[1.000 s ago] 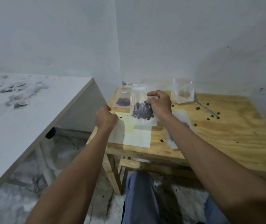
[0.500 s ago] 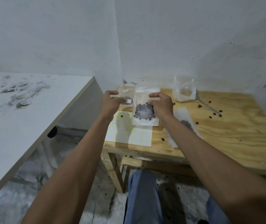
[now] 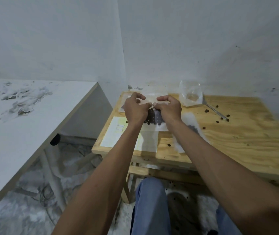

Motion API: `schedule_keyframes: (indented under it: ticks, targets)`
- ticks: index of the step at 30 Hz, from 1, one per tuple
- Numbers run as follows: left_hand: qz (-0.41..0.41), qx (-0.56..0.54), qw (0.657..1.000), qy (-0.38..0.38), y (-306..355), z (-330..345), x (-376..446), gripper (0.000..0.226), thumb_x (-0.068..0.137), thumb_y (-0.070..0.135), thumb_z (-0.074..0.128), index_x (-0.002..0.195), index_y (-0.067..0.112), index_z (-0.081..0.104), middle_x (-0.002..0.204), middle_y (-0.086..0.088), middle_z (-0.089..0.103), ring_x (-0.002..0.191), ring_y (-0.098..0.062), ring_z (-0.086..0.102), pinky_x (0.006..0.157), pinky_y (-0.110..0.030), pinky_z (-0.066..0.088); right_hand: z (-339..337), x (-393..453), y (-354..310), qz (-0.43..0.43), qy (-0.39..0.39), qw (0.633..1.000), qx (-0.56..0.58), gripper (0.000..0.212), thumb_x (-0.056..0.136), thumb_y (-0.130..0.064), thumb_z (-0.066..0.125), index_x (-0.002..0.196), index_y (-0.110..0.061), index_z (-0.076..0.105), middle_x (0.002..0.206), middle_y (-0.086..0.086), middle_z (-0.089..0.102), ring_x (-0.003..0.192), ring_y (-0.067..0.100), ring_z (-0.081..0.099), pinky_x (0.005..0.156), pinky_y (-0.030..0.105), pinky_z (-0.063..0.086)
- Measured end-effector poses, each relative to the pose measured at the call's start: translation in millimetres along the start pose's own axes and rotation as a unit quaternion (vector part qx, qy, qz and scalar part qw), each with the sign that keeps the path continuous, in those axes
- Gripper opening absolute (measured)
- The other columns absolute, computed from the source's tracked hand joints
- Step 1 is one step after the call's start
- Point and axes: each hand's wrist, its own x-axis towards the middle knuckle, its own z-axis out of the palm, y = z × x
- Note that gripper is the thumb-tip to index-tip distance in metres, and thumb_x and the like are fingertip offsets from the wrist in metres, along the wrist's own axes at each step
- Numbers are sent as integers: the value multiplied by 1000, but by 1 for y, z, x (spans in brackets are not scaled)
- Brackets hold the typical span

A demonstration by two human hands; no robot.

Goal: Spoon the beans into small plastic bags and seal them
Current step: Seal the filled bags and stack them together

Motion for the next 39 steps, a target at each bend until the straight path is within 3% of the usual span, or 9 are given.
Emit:
schedule_keyframes:
  ticks: [4,12,16,19,22,26,31,34,39]
  targets:
    - [-55,-84,993,-63,-1,-2,-3,13,87,7,72,99,12,71,89,-4,66,63,-5,64,50,-18,48,-3,1,0,-8,0,1000,10,18,81,-10,79,84,-26,70,101,-2,72,101,22,70,91,41,59]
    - [-67,-134,983,-102,-2,-2,-6,25,91,-6,57,110,2,70,61,-4,63,53,-24,58,41,-30,47,-2,1,4,-20,-4,999,-25,24,83,-5,76,92,-26,67,98,-5,68,89,17,70,72,28,57]
    - [-74,-114,987,-88,-9,-7,10,35,91,-8,50,118,5,68,84,-8,67,62,-14,61,46,-23,48,5,7,6,-13,-41,998,-54,20,89,-10,68,100,-26,69,96,3,72,80,17,70,73,36,61]
    - [-73,-105,989,-75,-18,-17,33,44,86,-6,52,126,6,66,116,-15,66,84,-18,61,63,-22,50,16,13,6,4,-98,991,-87,34,82,-8,64,109,-28,70,108,4,72,95,17,67,71,31,55]
    - [-54,-89,992,-73,-30,-30,54,46,84,-5,61,128,8,63,107,-13,64,76,-14,60,59,-18,50,35,26,7,8,-95,992,-84,40,83,-2,65,116,-24,70,118,1,67,107,16,64,77,28,55]
    - [-42,-20,998,-50,-54,-42,83,37,83,10,76,119,9,70,110,-12,69,94,-21,68,74,-23,51,68,50,8,35,-69,995,-57,36,89,0,69,123,-14,70,120,2,67,104,15,64,84,24,54]
    - [-22,49,998,-18,-71,-42,114,42,85,17,79,125,6,69,116,-8,69,98,-19,67,77,-23,52,101,75,19,29,-65,989,-134,39,88,-10,76,127,-12,69,129,4,68,113,18,64,91,24,52]
    - [-16,89,996,3,-77,-38,132,41,85,20,79,122,6,71,118,-11,72,102,-22,69,90,-35,56,112,87,25,0,-70,978,-198,45,86,-15,79,130,-10,68,133,4,67,119,20,63,100,30,52]
    - [-14,172,985,-20,-86,-30,136,28,90,22,72,113,8,77,117,-9,74,106,-20,68,81,-23,47,116,93,39,-34,-89,936,-340,28,86,-23,77,107,-5,76,111,11,74,103,27,69,90,39,58]
